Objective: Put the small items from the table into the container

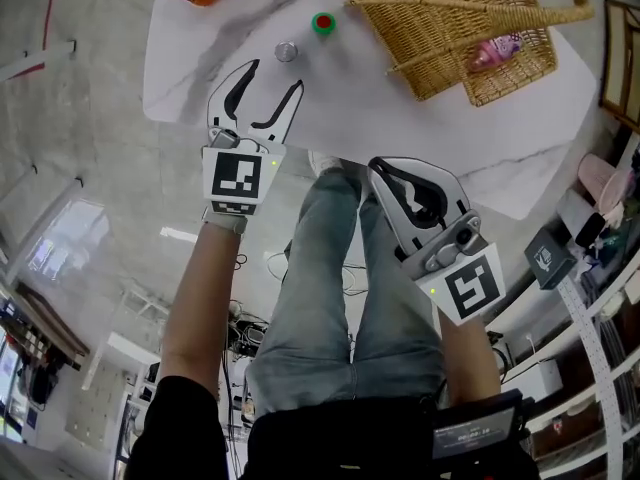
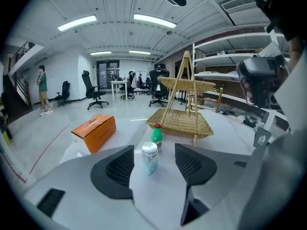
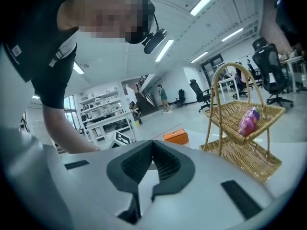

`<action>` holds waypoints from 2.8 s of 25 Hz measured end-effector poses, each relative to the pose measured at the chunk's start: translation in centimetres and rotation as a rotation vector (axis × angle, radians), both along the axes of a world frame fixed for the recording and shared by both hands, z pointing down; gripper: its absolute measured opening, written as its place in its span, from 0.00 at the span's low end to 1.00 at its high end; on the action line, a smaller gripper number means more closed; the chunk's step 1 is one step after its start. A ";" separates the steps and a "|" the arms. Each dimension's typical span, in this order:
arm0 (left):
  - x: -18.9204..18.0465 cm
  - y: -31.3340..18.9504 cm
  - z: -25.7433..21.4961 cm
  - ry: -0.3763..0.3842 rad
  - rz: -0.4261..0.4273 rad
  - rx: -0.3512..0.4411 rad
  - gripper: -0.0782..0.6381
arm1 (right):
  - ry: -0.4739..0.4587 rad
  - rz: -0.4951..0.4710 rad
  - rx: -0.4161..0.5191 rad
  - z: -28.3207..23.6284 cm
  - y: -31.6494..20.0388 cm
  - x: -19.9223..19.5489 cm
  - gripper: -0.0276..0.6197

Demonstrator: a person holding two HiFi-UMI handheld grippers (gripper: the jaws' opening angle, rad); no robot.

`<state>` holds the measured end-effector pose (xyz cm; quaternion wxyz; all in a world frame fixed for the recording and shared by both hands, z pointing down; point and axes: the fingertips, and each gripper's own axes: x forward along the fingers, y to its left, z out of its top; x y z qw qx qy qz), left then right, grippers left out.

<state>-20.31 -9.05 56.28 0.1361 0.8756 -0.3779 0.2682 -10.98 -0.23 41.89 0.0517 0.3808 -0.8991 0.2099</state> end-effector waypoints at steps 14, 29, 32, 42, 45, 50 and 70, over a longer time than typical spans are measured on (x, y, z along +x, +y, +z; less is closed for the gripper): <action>1.0 -2.4 4.2 -0.054 0.014 -0.046 0.51 | -0.005 0.093 -0.022 1.5 0.4 1.5 0.06; 1.9 -3.8 5.5 -0.113 -0.006 -0.037 0.45 | -0.006 0.133 -0.035 2.3 0.2 3.8 0.06; 1.7 -4.0 5.4 -0.120 -0.021 -0.026 0.38 | -0.006 0.133 -0.036 2.4 0.1 4.1 0.06; 2.0 -4.2 5.4 -0.119 -0.039 -0.015 0.35 | -0.014 0.133 -0.040 2.9 0.0 4.8 0.06; 2.0 -4.2 5.3 -0.117 -0.038 -0.029 0.35 | -0.017 0.132 -0.041 2.8 -0.1 4.9 0.06; 2.3 -4.4 4.4 -0.120 -0.049 -0.021 0.35 | -0.020 0.128 -0.041 2.7 -0.3 5.4 0.06; 8.4 -1.2 -7.9 -0.114 -0.082 0.070 0.35 | -0.035 0.076 -0.019 -0.8 1.7 11.4 0.06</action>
